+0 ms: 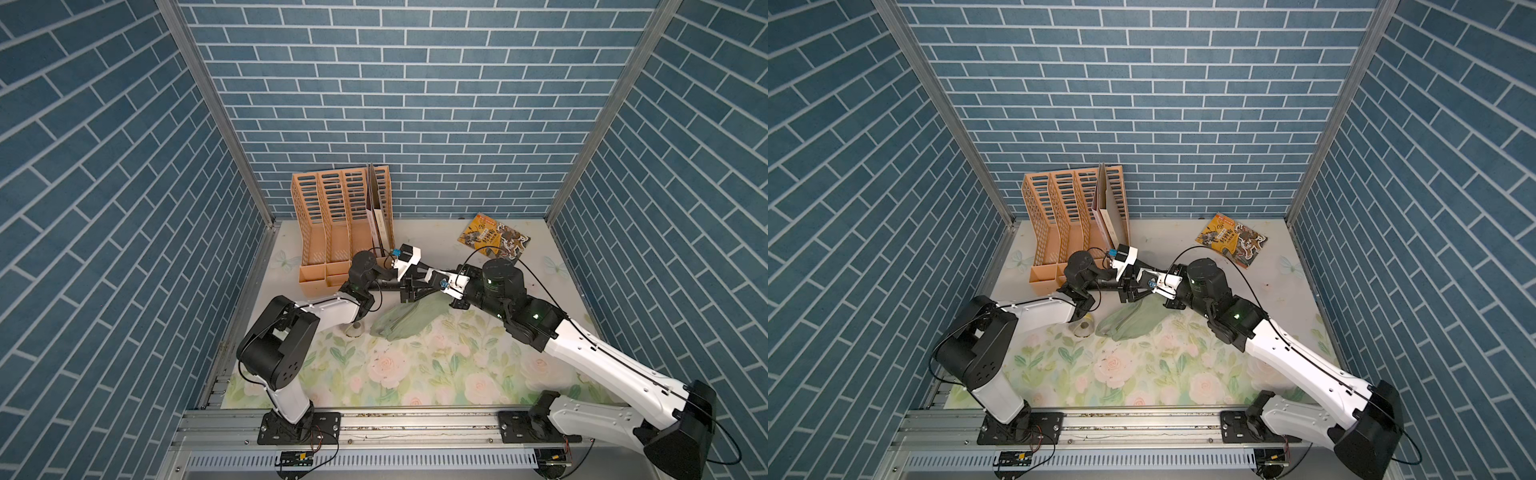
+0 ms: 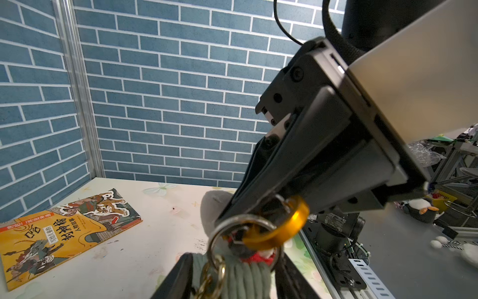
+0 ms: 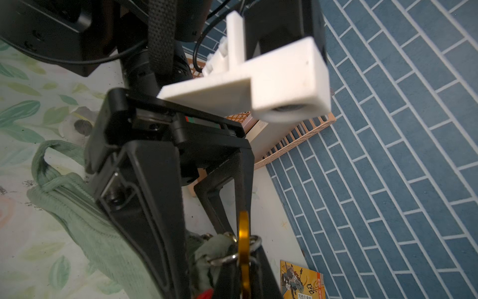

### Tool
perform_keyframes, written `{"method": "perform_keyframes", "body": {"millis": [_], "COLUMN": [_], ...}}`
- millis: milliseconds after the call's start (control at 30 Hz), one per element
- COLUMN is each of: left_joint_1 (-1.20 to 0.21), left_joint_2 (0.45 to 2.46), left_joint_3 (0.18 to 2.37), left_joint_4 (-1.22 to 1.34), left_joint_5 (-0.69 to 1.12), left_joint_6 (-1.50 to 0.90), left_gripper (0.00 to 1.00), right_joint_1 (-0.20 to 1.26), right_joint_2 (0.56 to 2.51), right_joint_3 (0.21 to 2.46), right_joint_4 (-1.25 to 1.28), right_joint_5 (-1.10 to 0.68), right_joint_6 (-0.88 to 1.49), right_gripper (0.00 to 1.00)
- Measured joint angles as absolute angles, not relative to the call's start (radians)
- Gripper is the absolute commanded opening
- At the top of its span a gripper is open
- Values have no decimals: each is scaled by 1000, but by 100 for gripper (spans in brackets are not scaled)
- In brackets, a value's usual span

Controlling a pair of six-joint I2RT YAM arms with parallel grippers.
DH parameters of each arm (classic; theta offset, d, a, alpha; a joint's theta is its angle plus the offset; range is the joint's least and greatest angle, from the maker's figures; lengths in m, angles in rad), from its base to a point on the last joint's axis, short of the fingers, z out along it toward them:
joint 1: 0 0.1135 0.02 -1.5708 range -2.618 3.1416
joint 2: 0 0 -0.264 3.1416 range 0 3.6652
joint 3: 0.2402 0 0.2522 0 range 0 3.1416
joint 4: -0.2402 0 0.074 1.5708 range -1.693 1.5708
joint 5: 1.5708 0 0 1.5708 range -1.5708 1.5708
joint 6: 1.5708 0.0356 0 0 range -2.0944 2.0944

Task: Remove the decoration from the bag
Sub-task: Remove the decoration item from the bag.

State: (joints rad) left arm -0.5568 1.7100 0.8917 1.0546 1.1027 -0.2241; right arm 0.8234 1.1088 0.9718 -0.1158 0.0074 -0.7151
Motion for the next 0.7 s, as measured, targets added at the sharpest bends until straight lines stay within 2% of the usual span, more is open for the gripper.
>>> {"method": "perform_keyframes", "body": {"millis": [100,300,567,700], "left_joint_1": [-557,-557,-559,-562], "left_joint_2": [1697,1658,1616,1582], "left_joint_3": [892,892,891,884], "left_joint_4": [1018,941,905,894], "left_joint_5": [1073,1013,928,869], "left_joint_6": [-201,-155,-134,-131], "left_gripper": [30,24,0,0], "right_joint_1": [823,823,856,907], "right_joint_2": [1107,1097,1112,1146], "right_joint_3": [972,972,1015,1049], "right_joint_4": [-128,-152,-210,-224], "right_joint_5": [20,72,200,318], "right_joint_6": [-715,-710,-661,-608], "right_gripper": [3,2,3,5]}}
